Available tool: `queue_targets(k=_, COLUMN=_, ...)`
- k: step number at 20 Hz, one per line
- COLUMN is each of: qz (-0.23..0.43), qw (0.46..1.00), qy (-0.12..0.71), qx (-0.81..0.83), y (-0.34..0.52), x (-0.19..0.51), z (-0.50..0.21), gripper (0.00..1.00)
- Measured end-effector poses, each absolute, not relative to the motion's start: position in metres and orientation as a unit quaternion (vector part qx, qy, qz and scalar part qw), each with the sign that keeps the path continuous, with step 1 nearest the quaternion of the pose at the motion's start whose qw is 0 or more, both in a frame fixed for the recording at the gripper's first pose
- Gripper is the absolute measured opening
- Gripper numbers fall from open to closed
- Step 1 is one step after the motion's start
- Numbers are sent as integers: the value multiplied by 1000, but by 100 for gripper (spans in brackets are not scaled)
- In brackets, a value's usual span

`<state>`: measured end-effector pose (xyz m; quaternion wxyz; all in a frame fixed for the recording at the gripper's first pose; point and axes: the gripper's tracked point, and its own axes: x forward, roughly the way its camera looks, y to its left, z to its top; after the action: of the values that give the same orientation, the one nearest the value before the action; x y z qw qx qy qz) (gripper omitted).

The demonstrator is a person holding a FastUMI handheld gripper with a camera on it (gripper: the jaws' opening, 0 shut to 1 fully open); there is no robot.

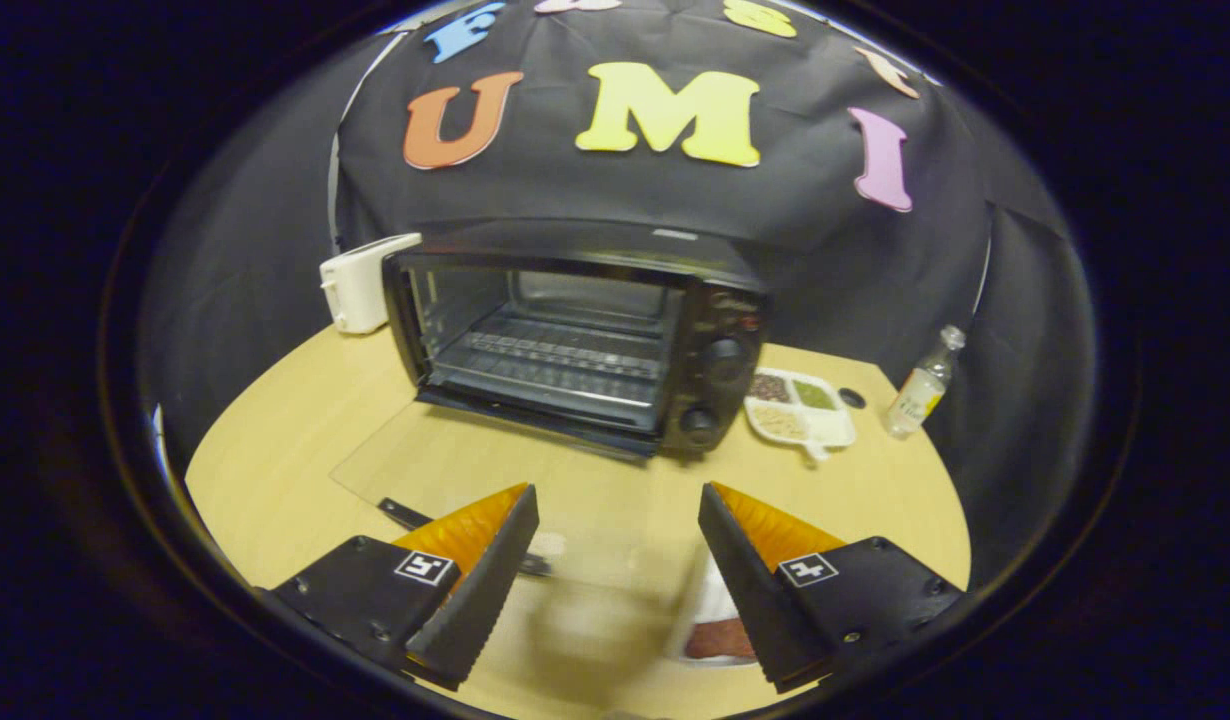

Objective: Open the toaster oven, put the food inside, and close the toaster oven door.

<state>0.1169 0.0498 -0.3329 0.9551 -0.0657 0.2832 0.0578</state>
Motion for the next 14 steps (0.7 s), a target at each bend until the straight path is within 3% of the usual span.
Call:
queue_targets(k=7, qz=44, qw=946, qy=320, qx=-14, y=-74, x=95, z=-332, gripper=100)
queue_targets(k=14, qz=110, qw=911, qy=390, qx=79, y=-69, x=45, z=-375, gripper=93)
